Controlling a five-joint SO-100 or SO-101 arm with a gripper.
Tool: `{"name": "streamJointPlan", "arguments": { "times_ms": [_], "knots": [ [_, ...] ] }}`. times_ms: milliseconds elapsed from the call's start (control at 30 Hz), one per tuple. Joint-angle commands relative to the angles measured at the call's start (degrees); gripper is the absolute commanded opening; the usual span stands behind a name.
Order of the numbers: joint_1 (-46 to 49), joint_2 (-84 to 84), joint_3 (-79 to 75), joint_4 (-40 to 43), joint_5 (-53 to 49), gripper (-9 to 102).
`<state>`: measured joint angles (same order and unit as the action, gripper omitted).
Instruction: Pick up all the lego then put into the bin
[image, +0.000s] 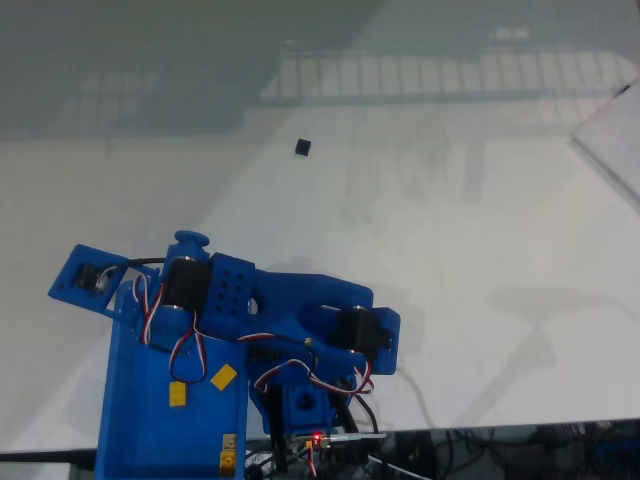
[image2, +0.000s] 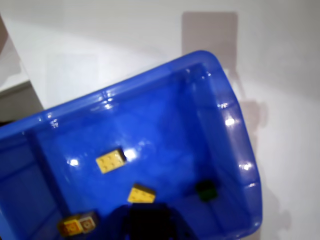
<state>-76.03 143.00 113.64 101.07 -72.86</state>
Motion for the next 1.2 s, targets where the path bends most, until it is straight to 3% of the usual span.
{"name": "streamJointPlan", "arguments": {
  "times_ms": [0, 267, 367, 633, 800, 1167],
  "knots": [
    [0.79, 0.26, -0.53, 0.26, -0.44, 21],
    [4.48, 0.79, -1.05, 0.00, -1.32, 25],
    [10.99, 0.79, -1.93, -2.29, -2.11, 25],
    [45.09, -5.36, -1.14, -28.83, 8.09, 28],
    [63.72, -16.52, -1.05, -44.03, 8.61, 28],
    [81.04, -38.76, -1.05, -65.65, 1.58, 27]
  ]
}}
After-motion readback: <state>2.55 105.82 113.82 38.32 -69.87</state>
